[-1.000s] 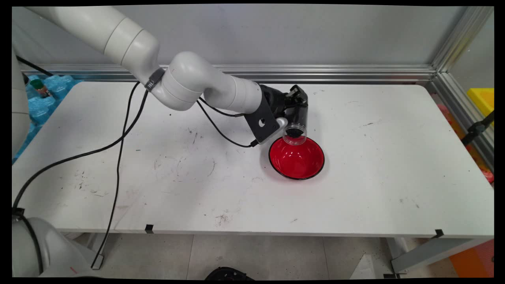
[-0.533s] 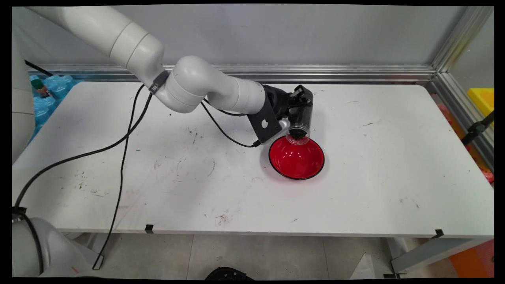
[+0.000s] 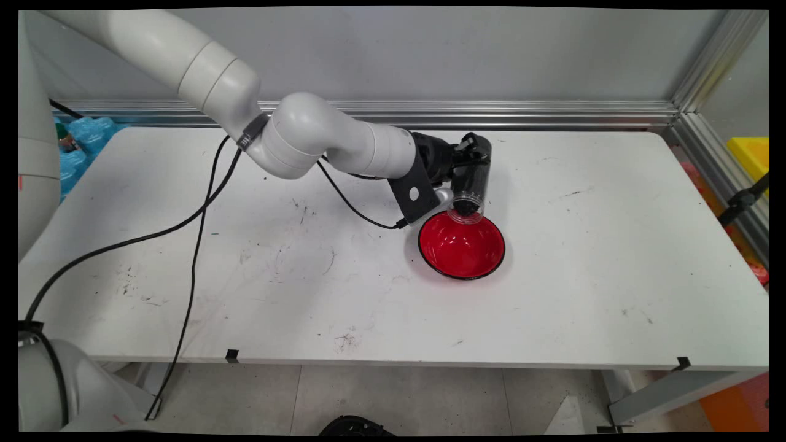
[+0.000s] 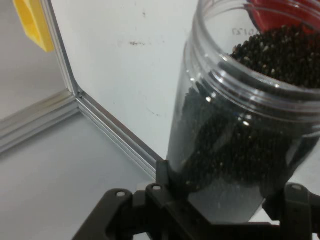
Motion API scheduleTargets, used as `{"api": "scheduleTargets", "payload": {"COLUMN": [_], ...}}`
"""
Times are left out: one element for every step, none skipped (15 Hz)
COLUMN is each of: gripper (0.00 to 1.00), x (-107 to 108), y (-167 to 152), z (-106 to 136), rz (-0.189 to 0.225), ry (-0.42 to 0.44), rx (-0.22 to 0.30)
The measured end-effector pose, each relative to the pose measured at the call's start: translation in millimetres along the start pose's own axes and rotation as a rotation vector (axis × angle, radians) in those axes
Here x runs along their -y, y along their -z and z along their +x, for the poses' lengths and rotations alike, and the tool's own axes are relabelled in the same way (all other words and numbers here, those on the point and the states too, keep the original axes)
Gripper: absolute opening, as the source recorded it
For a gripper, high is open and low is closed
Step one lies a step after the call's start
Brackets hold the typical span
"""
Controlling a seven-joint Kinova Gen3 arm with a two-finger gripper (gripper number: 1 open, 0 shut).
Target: Pour the black seasoning powder in the red bowl
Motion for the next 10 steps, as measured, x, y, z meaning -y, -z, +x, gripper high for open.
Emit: {"api": "scheduleTargets", "payload": {"gripper": [0.00,0.00,0.00,0.00,0.00,0.00,0.00,0.00,0.00,0.00], "x": [-0.1,-0.2,-0.3,-0.5,-0.8,-1.2,-1.4,-1.8,-2.0,-2.4], "y": [-0.5,-1.3,-1.7,-2.3,-2.6,-2.9,-3.0,-3.1,-3.2,-3.2], "z": [0.1,0.3,0.5,0.7,1.0,1.3,1.6,2.0,2.3,2.7], "rz": [0.003,0.007,0.009,0.014,0.017,0.020,0.023,0.028,0.031,0.036], "ry": [-0.004,-0.010,-0.014,-0.021,-0.027,-0.033,-0.038,-0.046,-0.052,-0.060], "rx": [0.001,0.001,0.002,0.002,0.002,0.001,0.000,-0.001,-0.003,-0.005]}}
